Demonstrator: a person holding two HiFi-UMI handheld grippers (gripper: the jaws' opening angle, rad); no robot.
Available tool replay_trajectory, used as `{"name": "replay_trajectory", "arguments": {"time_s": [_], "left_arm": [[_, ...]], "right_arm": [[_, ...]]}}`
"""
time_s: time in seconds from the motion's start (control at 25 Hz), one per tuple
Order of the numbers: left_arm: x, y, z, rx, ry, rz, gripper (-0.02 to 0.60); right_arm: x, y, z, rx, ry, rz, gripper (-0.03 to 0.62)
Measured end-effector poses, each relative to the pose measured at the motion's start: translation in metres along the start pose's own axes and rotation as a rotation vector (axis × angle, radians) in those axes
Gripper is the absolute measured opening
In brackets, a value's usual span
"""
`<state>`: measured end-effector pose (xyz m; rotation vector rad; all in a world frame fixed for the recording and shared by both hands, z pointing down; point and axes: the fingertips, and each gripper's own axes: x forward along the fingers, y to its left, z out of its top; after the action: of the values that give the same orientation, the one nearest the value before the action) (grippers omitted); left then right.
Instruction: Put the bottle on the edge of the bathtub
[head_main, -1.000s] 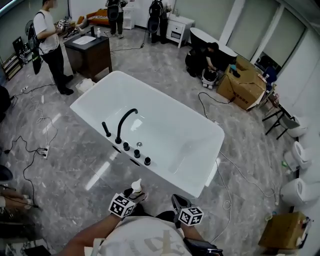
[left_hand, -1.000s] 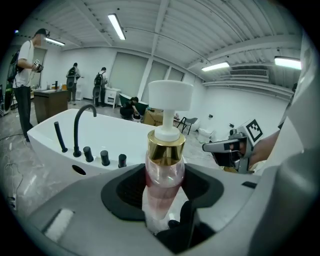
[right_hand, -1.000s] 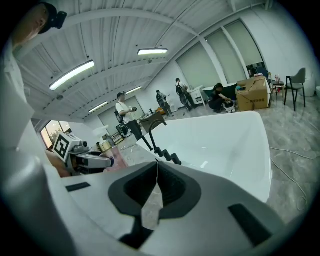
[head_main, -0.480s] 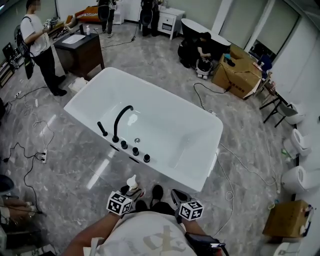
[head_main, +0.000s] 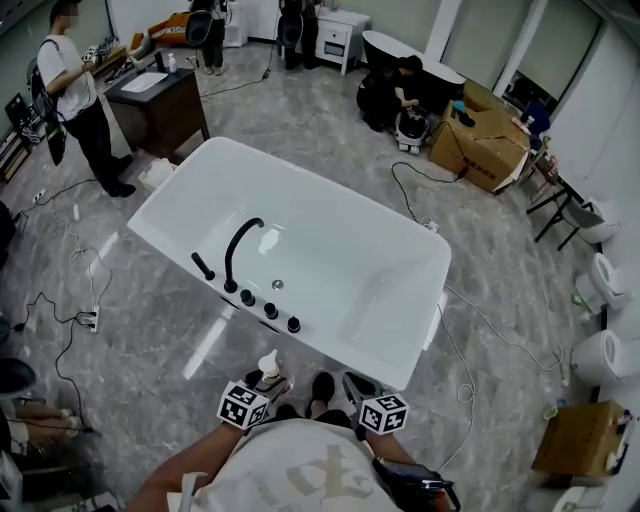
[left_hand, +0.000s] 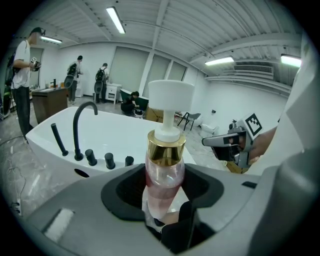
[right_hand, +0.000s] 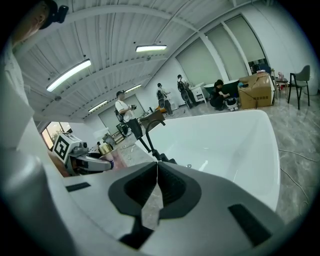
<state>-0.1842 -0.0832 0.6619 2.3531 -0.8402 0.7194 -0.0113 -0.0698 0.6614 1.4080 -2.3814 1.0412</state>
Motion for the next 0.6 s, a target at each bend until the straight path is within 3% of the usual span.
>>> {"name": "replay_trajectory", "arguments": {"time_s": [0.6], "left_arm": [[0.052,0.013,0.044,0.001,0.043,0.037,0.213]], "right_arm": [[0.040,-0.050,0.053,-0.009,0.023,0.068,0.006]]}}
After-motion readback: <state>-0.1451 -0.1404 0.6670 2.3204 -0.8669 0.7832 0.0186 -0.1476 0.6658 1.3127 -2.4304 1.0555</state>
